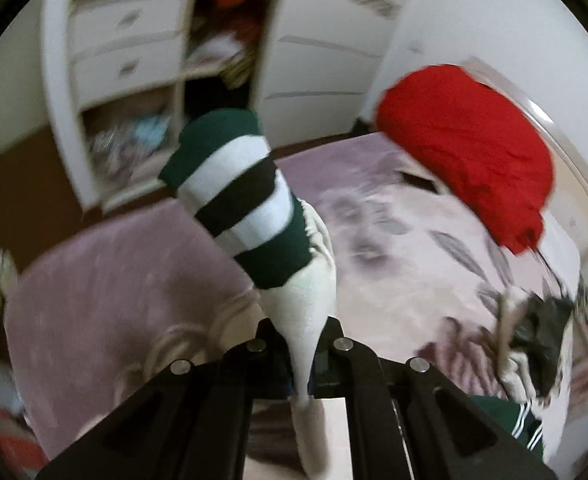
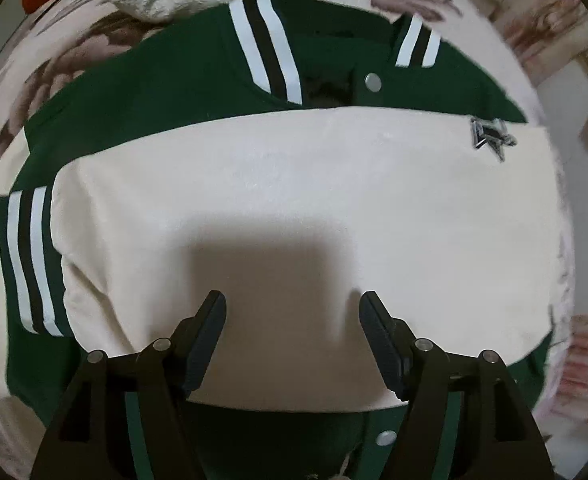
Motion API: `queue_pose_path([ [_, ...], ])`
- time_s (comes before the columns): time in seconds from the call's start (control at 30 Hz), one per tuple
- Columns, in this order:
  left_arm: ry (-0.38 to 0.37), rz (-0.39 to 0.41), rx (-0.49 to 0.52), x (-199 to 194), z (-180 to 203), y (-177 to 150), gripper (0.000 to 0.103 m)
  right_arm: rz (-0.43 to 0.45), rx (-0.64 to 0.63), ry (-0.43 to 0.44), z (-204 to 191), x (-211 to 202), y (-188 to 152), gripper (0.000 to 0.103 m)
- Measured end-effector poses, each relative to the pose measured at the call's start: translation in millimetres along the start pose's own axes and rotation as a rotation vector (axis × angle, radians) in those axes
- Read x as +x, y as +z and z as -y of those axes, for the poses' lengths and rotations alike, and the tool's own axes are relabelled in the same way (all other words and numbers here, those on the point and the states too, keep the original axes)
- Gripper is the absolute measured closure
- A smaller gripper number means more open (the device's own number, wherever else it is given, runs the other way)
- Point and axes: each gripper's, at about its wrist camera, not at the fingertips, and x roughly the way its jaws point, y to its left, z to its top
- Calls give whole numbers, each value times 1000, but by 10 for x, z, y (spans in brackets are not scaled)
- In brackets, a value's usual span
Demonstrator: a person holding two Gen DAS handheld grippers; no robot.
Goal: Fold large clothes
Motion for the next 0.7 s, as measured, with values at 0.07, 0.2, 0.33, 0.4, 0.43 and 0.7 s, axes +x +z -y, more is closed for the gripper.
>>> queue_pose_path([
  [0.07, -28, 37, 88, -279, 353, -26, 101, 28, 17, 43, 137, -93, -13, 32],
  [0.2, -120, 64, 254, -731, 1325, -279, 101, 49, 92, 156, 674, -319, -75, 32],
  [0.33, -240, 24, 408, -988, 2458, -844, 101, 47, 186, 214, 1462, -502, -234, 32],
  [0.4, -293, -16, 473, -1036, 2962, -1227, 101, 42, 228, 218, 1904, -511, -317, 32],
  [0.43, -323, -43, 503, -1053, 3192, -1447, 101, 41, 250, 210, 2137, -494, -350, 32],
  [0.7, -445, -319, 724, -804, 4688, -3574, 101, 1, 445, 139, 3948, -276, -881, 32],
])
